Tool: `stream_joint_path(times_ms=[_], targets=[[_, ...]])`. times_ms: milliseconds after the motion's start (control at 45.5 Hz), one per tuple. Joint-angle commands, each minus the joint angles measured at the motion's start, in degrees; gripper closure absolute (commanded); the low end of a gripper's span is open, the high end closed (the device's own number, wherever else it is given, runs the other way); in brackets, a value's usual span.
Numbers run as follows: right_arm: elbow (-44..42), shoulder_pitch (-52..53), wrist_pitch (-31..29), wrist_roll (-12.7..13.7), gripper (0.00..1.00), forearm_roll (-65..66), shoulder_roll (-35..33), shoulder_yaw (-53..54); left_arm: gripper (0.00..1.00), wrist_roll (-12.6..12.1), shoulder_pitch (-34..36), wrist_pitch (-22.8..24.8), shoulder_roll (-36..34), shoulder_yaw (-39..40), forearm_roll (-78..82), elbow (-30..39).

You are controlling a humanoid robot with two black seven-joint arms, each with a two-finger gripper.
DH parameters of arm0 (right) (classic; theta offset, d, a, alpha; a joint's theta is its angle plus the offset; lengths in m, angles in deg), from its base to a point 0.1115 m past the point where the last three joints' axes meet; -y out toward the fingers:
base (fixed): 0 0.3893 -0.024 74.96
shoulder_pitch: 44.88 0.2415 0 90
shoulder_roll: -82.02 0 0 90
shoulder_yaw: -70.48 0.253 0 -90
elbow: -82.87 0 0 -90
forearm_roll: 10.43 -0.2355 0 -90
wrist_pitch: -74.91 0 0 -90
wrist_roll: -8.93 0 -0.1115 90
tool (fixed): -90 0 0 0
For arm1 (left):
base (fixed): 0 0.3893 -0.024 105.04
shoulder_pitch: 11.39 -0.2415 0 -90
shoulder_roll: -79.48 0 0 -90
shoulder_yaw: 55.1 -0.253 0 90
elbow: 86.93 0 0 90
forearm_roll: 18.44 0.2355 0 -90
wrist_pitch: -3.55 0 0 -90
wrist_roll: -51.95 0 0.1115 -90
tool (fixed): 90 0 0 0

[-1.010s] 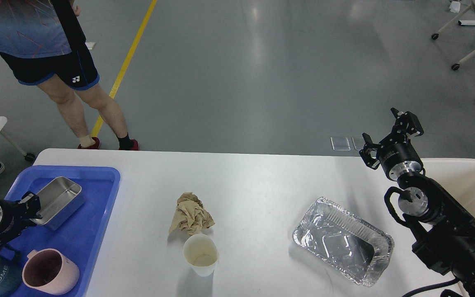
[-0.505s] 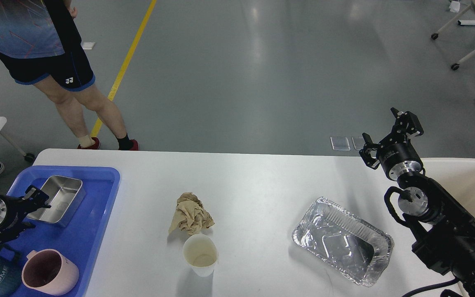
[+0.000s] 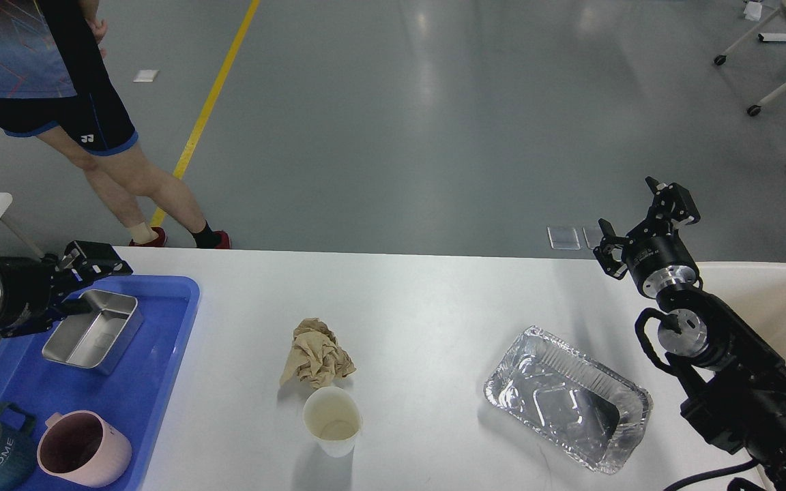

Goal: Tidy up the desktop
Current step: 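Open the left gripper and raise it away from the tray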

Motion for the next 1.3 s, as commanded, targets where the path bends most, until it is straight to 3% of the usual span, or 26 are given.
stream_joint_path(times_ms=[0,176,417,549,681,790,1273], targets=[[0.0,0.1,0.0,0.0,0.00,0.0,0.0,0.0,0.18,0.0,2.4,0.2,-4.7,0.0,0.0,5.8],[0.0,0.1,0.0,0.0,0.00,0.0,0.0,0.0,0.18,0.2,3.2,1.8,-11.7,0.9,0.0,12.1],[0.0,0.1,0.0,0.0,0.00,0.0,0.0,0.0,0.18,0.8,9.4,7.5,-18.2,1.2,0.0,12.8],[0.2,0.2,0.1,0.0,0.00,0.0,0.2,0.0,0.18,1.4,10.2,6.6,-17.2,1.3,0.1,12.4],[0.3,0.1,0.1,0.0,0.00,0.0,0.1,0.0,0.18,4.0,10.1,3.5,-14.7,1.2,0.1,12.3],[0.3,0.0,0.2,0.0,0.00,0.0,-0.1,0.0,0.18,4.1,9.8,1.4,-13.2,0.9,0.1,12.2],[0.3,0.0,0.2,0.0,0.00,0.0,0.0,0.0,0.17,4.1,9.5,0.9,-11.2,0.7,0.0,11.1]])
